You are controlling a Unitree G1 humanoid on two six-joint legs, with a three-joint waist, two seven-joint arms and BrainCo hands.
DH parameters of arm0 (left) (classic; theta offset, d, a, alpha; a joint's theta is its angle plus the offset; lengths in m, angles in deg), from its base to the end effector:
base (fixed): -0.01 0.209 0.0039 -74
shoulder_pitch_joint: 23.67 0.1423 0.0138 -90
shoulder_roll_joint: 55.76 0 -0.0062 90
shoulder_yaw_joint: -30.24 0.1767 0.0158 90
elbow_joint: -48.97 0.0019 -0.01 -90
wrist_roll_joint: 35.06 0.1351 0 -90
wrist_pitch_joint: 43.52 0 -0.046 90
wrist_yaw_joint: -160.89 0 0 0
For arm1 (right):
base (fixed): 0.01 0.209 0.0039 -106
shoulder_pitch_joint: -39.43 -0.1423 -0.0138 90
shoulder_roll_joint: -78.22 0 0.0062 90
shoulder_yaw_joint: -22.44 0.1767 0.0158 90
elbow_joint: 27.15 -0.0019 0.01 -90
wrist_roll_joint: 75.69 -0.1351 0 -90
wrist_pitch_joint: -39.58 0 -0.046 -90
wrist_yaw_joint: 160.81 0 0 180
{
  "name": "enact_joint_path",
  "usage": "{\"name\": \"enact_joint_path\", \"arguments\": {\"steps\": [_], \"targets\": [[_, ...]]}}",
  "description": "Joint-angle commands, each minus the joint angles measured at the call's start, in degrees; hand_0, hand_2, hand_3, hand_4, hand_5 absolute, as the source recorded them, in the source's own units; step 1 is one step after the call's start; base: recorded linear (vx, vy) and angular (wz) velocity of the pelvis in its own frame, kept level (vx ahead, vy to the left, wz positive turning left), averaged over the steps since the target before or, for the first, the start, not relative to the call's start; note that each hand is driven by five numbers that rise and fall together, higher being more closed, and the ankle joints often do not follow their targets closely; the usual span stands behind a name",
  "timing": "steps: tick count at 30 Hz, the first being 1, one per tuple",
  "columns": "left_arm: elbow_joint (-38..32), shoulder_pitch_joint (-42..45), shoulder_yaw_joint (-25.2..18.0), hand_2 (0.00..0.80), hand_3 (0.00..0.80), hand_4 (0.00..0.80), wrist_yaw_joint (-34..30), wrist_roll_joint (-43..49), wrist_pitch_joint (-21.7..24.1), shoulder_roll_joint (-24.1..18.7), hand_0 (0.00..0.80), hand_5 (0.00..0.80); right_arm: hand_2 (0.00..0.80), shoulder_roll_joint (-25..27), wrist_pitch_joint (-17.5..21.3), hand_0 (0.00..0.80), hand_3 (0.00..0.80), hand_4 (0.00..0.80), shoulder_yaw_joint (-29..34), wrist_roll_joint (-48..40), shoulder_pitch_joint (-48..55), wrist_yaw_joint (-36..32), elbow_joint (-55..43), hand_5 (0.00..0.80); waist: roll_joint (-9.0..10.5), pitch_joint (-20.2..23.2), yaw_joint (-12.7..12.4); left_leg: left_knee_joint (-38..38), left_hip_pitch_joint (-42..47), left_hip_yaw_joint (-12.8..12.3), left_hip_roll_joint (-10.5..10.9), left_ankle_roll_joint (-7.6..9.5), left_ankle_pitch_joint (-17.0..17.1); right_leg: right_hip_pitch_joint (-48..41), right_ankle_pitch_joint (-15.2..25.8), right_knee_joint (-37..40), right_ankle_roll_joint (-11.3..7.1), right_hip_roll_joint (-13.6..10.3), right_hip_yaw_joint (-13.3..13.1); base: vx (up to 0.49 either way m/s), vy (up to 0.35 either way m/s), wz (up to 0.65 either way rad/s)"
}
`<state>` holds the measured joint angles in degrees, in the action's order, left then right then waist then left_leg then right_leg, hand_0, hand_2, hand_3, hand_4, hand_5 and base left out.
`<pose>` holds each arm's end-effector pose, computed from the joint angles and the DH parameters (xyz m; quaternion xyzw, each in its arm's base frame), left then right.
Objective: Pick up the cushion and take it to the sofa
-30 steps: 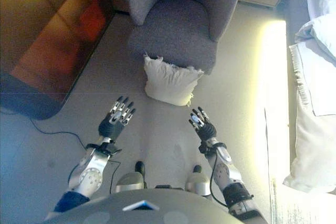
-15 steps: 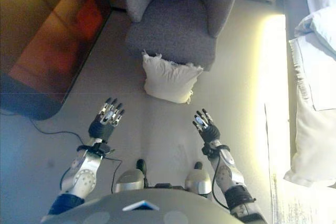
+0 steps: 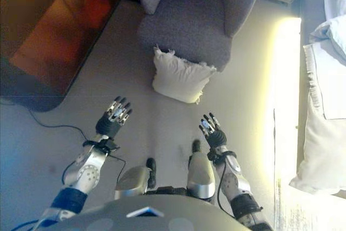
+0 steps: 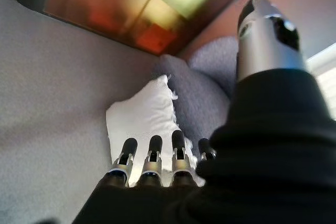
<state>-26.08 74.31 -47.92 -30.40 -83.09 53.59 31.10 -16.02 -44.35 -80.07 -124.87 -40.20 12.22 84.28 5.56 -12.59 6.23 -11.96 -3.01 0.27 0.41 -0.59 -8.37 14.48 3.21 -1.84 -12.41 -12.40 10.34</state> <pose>0.1543 0.1971 -0.0129 -0.2498 0.1407 -0.0594 0.9562 0.1327 -0.1719 -0.0414 0.3089 0.2194 -0.0096 0.9254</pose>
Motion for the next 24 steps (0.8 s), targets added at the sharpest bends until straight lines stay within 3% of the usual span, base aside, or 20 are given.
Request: {"name": "enact_joint_path", "arguments": {"steps": [1, 2, 4, 5, 6, 7, 9, 10, 12, 13, 15, 16, 18, 22, 24], "targets": [[-6.2, 3.1, -0.4, 0.0, 0.0, 0.0, -2.5, 1.4, 3.2, -1.0, 0.0, 0.0, 0.0, 0.9, 2.9, 0.0, 0.0, 0.0, 1.4, -1.9, -0.3, -0.9, -1.5, 0.0, -0.34, 2.6, 2.1, 0.1, 16.2, -2.6, 4.0, 2.66, -10.8, 5.6, 13.5, 5.3, 1.18, 3.4, 3.0, 0.611, -0.053, 0.46], [-6.2, 3.4, -0.2, 0.0, 0.0, 0.0, -2.3, 2.0, 2.8, -0.6, 0.0, 0.0, 0.0, 0.9, 3.0, 0.0, 0.0, 0.0, 1.3, -2.1, 0.2, -0.7, -1.3, 0.0, -0.6, 3.0, 2.6, -0.8, 17.0, -2.0, 3.8, 2.63, -10.1, 5.5, 13.6, 4.7, 1.68, 4.1, 2.1, 0.558, -0.062, 0.43], [-6.8, 4.4, -0.2, 0.0, 0.0, 0.0, -2.0, 2.3, 2.1, -0.1, 0.0, 0.0, 0.0, 1.0, 2.2, 0.0, 0.0, 0.0, 1.6, -2.1, 0.9, -0.6, -1.6, 0.0, -1.07, 4.3, 3.0, -1.8, 18.6, -2.7, 2.7, 1.46, -8.6, 5.2, 12.5, 1.8, 2.33, 3.8, 3.1, 0.388, -0.072, 0.24], [-7.6, 5.5, -0.4, 0.0, 0.0, 0.0, -1.6, 2.6, 1.6, 0.5, 0.0, 0.0, 0.0, 0.9, 1.4, 0.0, 0.0, 0.0, 1.6, -1.7, 1.2, -0.8, -1.8, 0.0, -1.7, 5.6, 3.2, -3.1, 19.6, -4.0, 1.1, -0.15, -5.0, 4.2, 10.7, -1.1, 3.54, 3.8, 4.2, 0.415, -0.103, 0.19], [-8.5, 6.4, -0.6, 0.0, 0.0, 0.0, -1.3, 2.6, 1.7, 0.9, 0.0, 0.0, 0.0, 1.3, 0.7, 0.0, 0.0, 0.0, 1.4, -1.8, 1.7, -1.1, -2.4, 0.0, -3.08, 6.8, 3.4, -5.9, 19.9, -5.5, -1.6, -2.22, 0.0, 3.3, 8.2, -4.0, 5.19, 5.5, 3.3, 0.381, -0.112, 0.16], [-8.8, 6.5, -0.7, 0.0, 0.0, 0.0, -1.1, 2.3, 1.8, 0.8, 0.0, 0.0, 0.0, 1.4, 0.4, 0.0, 0.0, 0.0, 1.2, -1.6, 2.0, -1.2, -2.8, 0.0, -3.12, 7.4, 3.9, -8.0, 19.5, -5.8, -2.4, -3.32, 3.2, 3.0, 7.1, -4.6, 6.02, 6.0, 2.2, 0.399, -0.159, 0.02], [-9.3, 5.9, -1.1, 0.0, 0.0, 0.0, 1.4, 1.2, 2.2, 1.6, 0.0, 0.0, 0.0, 1.9, 0.4, 0.0, 0.0, 0.0, 0.5, -0.6, 1.7, -1.3, -2.1, 0.0, -3.3, 8.7, 4.2, -22.5, 15.9, -6.6, -4.5, -6.41, 11.8, -0.3, 3.9, -5.2, 9.38, 8.4, -0.5, 0.467, -0.226, -0.23], [-9.3, 5.5, -1.0, 0.0, 0.0, 0.0, 1.8, 0.7, 2.3, 1.9, 0.0, 0.0, 0.0, 2.1, 0.6, 0.0, 0.0, 0.0, 0.2, -0.6, 1.2, -1.5, -1.5, 0.0, -1.95, 9.0, 4.2, -28.7, 13.8, -6.8, -4.1, -6.72, 13.5, -1.7, 3.3, -4.9, 10.38, 7.8, -1.2, 0.414, -0.224, -0.21], [-9.8, 4.4, -0.2, 0.0, 0.0, 0.0, 2.3, 0.9, 2.7, 2.6, 0.0, 0.0, 0.0, 3.1, 1.2, 0.0, 0.0, 0.0, -0.2, -0.9, -0.5, -1.9, -0.3, 0.0, -0.22, 8.4, 2.5, -42.4, 4.1, -8.3, -6.3, -5.79, 11.2, -6.2, 1.4, -4.1, 12.22, 8.0, -2.5, 0.363, -0.159, -0.38], [-9.9, 4.2, -0.1, 0.0, 0.0, 0.0, 2.1, 1.0, 3.0, 2.6, 0.0, 0.0, 0.0, 3.2, 1.9, 0.0, 0.0, 0.0, -0.5, -1.1, -0.9, -2.1, -0.1, 0.0, 0.64, 8.2, 1.9, -43.2, 1.0, -8.4, -7.0, -5.08, 10.9, -7.2, 0.7, -4.1, 12.43, 7.6, -2.8, 0.322, -0.042, -0.78], [-9.6, 3.6, 0.2, 0.0, 0.0, 0.0, 2.5, 1.8, 3.6, 2.2, 0.0, 0.0, 0.0, 3.4, 2.9, 0.0, 0.0, 0.0, -0.9, -2.0, -1.5, -2.0, -0.1, 0.0, 0.25, 6.8, 0.4, -37.4, -3.8, -7.9, -9.5, -3.96, 10.5, -9.9, -1.2, -4.6, 12.35, 8.8, -4.1, 0.253, 0.08, -0.77], [-9.4, 3.3, 0.0, 0.0, 0.0, 0.0, 2.4, 1.9, 3.8, 1.8, 0.0, 0.0, 0.0, 3.4, 3.0, 0.0, 0.0, 0.0, -0.7, -2.0, -1.6, -1.9, -0.2, 0.0, 0.65, 6.6, 0.1, -33.6, -4.9, -7.6, -9.6, -3.33, 10.7, -10.4, -1.5, -4.4, 12.09, 8.5, -5.1, 0.282, 0.168, -0.31], [-9.5, 2.8, -0.3, 0.0, 0.0, 0.0, 1.3, 0.4, 3.1, 1.0, 0.0, 0.0, 0.0, 3.5, 3.2, 0.0, 0.0, 0.0, 0.1, -2.6, -1.4, -1.2, -0.8, 0.0, -0.82, 5.3, -0.9, -20.6, -5.8, -6.5, -12.3, -3.74, 13.1, -12.3, -3.8, -4.8, 11.24, 9.7, -7.3, 0.277, 0.239, -0.1], [-11.2, 2.7, -0.6, 0.0, 0.0, 0.0, 0.2, -0.5, 1.9, 0.7, 0.0, 0.0, 0.0, 3.9, 3.0, 0.0, 0.0, 0.0, 1.2, -3.0, -0.2, -1.8, -2.5, 0.0, -3.17, 4.6, -3.2, 2.8, -7.0, -1.3, -14.6, -6.67, 18.0, -15.7, -6.6, -3.9, 7.86, 9.7, -11.4, 0.39, 0.289, -0.33], [-11.8, 3.2, -0.6, 0.0, 0.0, 0.0, 0.9, -0.7, 2.1, 1.0, 0.0, 0.0, 0.0, 4.4, 2.5, 0.0, 0.0, 0.0, 1.2, -2.2, 0.0, -2.5, -2.9, 0.0, -4.14, 4.2, -4.5, 11.2, -7.0, 0.9, -15.5, -7.65, 18.8, -18.1, -8.9, -4.4, 7.06, 9.3, -13.6, 0.507, 0.214, -0.57]]}}
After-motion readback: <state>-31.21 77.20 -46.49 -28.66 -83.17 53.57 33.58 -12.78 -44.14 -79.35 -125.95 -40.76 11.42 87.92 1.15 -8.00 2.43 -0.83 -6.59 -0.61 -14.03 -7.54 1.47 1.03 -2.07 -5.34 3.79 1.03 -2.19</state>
